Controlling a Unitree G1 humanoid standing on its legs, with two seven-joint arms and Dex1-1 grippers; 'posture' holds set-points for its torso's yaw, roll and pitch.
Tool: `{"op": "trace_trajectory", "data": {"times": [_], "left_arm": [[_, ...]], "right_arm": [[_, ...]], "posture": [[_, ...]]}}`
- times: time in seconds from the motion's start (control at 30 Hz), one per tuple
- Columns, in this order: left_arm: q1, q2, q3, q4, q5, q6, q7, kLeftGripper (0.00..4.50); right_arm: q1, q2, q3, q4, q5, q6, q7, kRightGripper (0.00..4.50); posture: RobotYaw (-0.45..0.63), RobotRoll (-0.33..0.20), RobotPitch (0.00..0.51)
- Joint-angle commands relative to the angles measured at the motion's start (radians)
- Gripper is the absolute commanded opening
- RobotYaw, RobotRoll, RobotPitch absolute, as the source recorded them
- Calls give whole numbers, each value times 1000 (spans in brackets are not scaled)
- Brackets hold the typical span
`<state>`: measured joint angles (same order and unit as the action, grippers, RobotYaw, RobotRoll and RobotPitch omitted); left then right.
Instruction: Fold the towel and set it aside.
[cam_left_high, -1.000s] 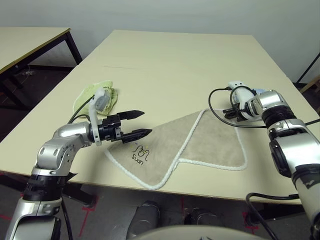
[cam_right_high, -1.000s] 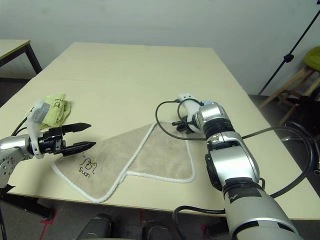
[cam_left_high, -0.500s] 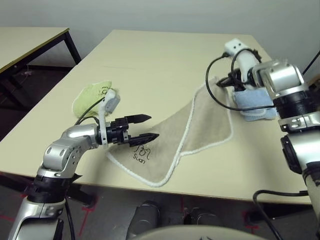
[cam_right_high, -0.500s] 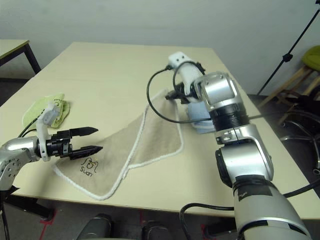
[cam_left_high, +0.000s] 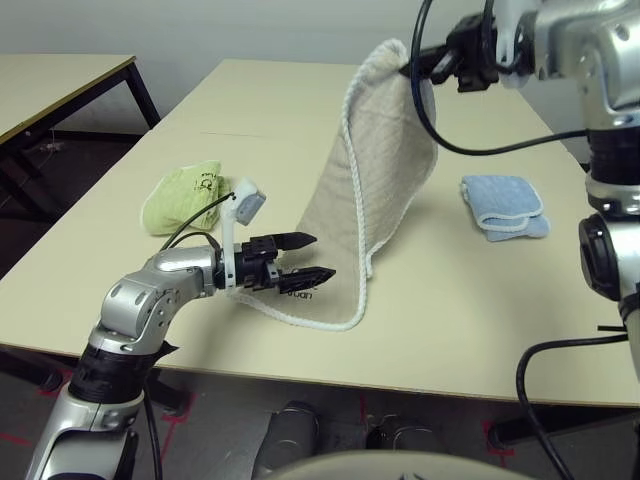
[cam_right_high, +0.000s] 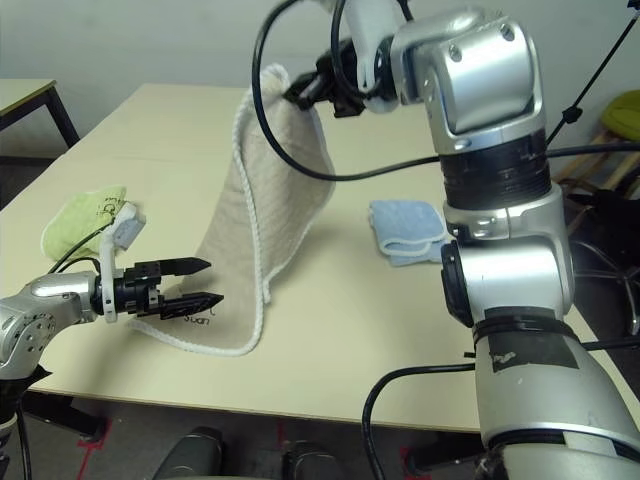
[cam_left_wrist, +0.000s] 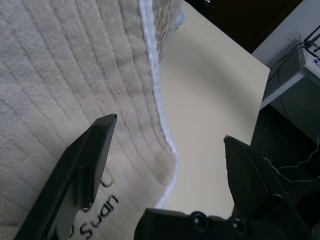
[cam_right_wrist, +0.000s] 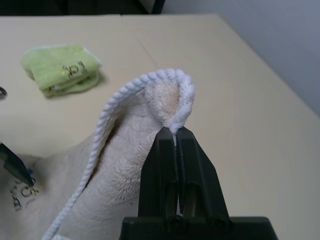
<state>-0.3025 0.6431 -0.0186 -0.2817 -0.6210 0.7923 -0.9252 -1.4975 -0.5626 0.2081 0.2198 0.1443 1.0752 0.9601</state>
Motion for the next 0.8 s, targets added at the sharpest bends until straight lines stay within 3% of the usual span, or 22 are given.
{"op": "trace_trajectory", "data": {"times": [0.03,0.13,0.23,0.57,0.8], "left_arm": [[-1,-4,-25,-28,12,19,34,4500],[-2,-13,-40,-23,12,56,69,4500],[-9,-32,-97,1,72,63,133,4500],[-180,-211,-247,73,163,246,317,4500],[-238,-275,-309,70,176,404,384,4500]], "right_arm": [[-32,20,-17,35,9,-25,-28,23],[-38,30,-11,63,7,-48,-40,23],[-35,43,-2,116,-13,-87,-69,23],[-40,88,14,257,-57,-185,-118,23],[-51,110,9,347,-85,-235,-133,23]], "posture": [[153,0,10],[160,0,8],[167,0,8],[183,0,41],[175,0,67]]}}
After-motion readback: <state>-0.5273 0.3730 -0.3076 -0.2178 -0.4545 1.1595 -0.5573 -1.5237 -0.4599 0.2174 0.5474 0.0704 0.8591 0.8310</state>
